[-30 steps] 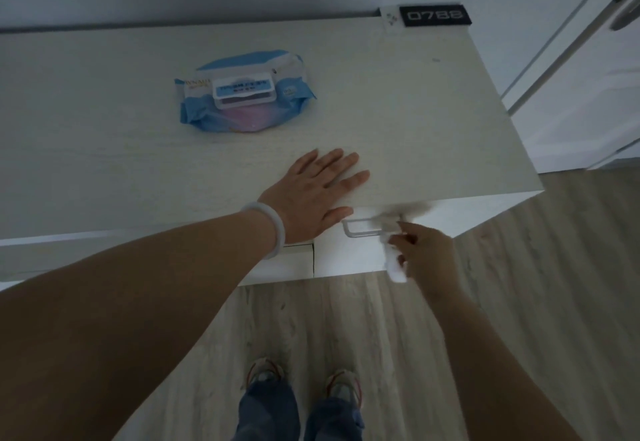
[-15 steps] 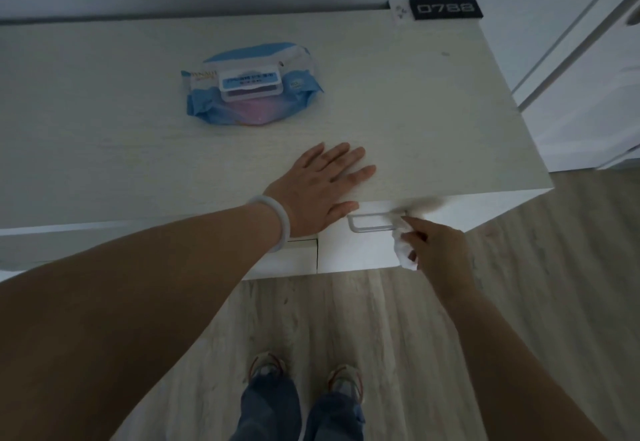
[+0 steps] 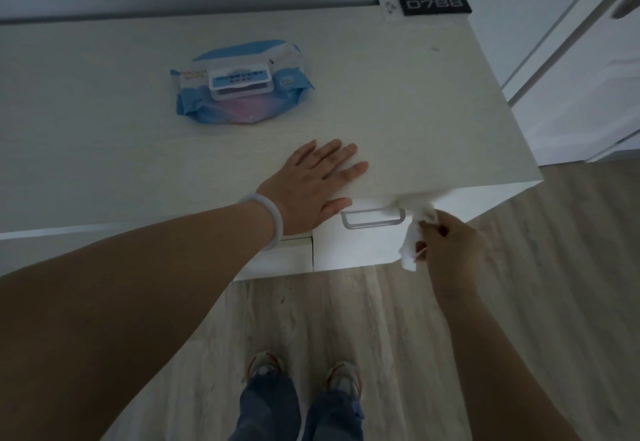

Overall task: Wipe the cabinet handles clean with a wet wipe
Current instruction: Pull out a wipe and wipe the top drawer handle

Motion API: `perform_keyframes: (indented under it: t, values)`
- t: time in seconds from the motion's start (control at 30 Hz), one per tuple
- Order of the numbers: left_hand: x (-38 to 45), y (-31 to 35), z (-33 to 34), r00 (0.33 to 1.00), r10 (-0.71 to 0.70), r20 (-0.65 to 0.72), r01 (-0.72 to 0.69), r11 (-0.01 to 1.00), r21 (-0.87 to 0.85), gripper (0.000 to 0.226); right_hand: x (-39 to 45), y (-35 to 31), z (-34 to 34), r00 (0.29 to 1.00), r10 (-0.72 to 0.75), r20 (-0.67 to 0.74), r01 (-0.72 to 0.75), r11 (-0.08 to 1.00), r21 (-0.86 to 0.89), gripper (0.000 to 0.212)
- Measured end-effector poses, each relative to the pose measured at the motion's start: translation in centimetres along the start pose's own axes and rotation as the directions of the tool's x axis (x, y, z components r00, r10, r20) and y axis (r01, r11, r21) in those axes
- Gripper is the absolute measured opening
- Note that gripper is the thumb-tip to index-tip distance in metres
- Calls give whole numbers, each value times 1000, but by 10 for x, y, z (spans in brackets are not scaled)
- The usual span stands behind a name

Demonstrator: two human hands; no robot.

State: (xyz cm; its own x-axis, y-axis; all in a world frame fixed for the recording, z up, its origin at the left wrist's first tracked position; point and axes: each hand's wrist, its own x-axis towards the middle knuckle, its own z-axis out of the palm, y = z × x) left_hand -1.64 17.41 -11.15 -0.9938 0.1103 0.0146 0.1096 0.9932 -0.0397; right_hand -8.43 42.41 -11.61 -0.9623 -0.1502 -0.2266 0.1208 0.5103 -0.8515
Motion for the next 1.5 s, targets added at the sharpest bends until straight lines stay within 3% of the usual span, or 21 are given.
perform_keyframes:
  t: [0.07,0.17,0.23,0.4,0.5,0.57,0.73,0.87,1.03,1.2,1.37,1.5]
  values:
    - [0,0,1,1000,-2,-5,2,1000,-1,62,8,-4,5,997,71,-43,-73,996,-53,20]
    - [0,0,2,1000,0,6,0,1000,7,62,20,-9,18,960,244,138,-241,970,-37,30]
    - [0,0,2,1000,-2,12,1,1000,7,63,19,-9,31,946,259,196,-273,961,49,28]
    - [0,0,1,1000,-3,12,3,1000,3,63,-2,-6,46,955,285,85,-296,937,187,28]
    - [1,0,0,1000,-4,11,4,1000,-1,63,-2,-7,40,927,337,163,-374,815,442,17]
    - [0,0,0,1000,-5,12,4,1000,4,63,4,-8,35,925,340,169,-377,767,519,10]
    - [1,1,0,1000,-5,16,5,1000,2,64,-2,-10,45,919,378,114,-371,726,580,4]
    - [1,0,0,1000,-9,20,9,1000,3,64,-17,-12,58,880,395,263,-469,641,608,10]
    - [1,1,1,1000,-11,18,11,1000,-1,64,-5,-3,55,879,410,245,-444,512,736,31]
    - [0,0,0,1000,-9,23,9,1000,-11,64,-29,-16,86,804,431,408,-565,346,749,16]
    - [1,0,2,1000,-9,25,9,1000,0,64,-18,-9,70,842,382,381,-508,320,800,20]
    - [1,0,1,1000,-7,26,7,1000,-9,64,-27,-15,88,858,347,380,-507,442,740,18]
